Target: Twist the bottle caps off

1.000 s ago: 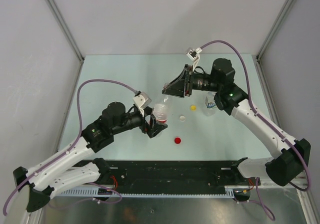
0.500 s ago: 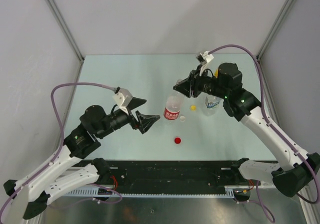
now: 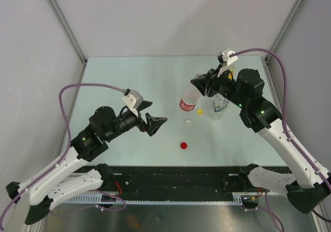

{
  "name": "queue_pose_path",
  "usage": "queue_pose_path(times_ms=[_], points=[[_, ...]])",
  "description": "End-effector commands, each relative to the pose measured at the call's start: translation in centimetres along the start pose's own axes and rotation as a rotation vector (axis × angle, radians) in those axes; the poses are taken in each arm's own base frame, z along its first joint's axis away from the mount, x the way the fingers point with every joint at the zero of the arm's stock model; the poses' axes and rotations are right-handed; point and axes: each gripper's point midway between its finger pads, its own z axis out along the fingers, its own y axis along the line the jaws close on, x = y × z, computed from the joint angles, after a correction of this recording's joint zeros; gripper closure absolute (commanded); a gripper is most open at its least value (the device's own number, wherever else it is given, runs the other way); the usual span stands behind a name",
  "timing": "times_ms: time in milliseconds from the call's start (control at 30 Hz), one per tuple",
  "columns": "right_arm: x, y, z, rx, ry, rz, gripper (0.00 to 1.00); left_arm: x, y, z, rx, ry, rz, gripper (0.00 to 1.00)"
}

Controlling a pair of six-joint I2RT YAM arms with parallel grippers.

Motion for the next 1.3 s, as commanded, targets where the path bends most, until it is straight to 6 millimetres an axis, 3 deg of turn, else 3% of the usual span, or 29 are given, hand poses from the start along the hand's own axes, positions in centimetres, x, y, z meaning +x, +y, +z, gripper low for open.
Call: queue_pose_path(times_ms=[0, 400, 667, 867, 1267], points=[[-2.8, -0.7, -0.8, 0.062, -0.100, -0.053, 1.00, -1.3, 0.1, 0.8, 0.004, -0.028, 0.050, 0.01], [-1.8, -2.4, 1.8, 0.086, -0.084, -0.039, 1.00, 2.0, 1.2, 3.6, -0.031, 0.089, 0.043, 0.01], [-0.6, -5.6, 4.3, 0.093, -0.064, 0.052, 1.00, 6.1, 2.4, 6.5, -0.065, 0.225, -0.022, 0.01], [0.5, -8.5, 6.1, 0.130, -0.055, 0.106, 1.00, 9.5, 4.7, 8.1, -0.071, 0.332, -0.155, 0.01], [3.1, -15.1, 9.5, 0.318, -0.070, 0.117, 1.00, 9.1, 11.1, 6.8, -0.149, 0.312, -0.398, 0.01]])
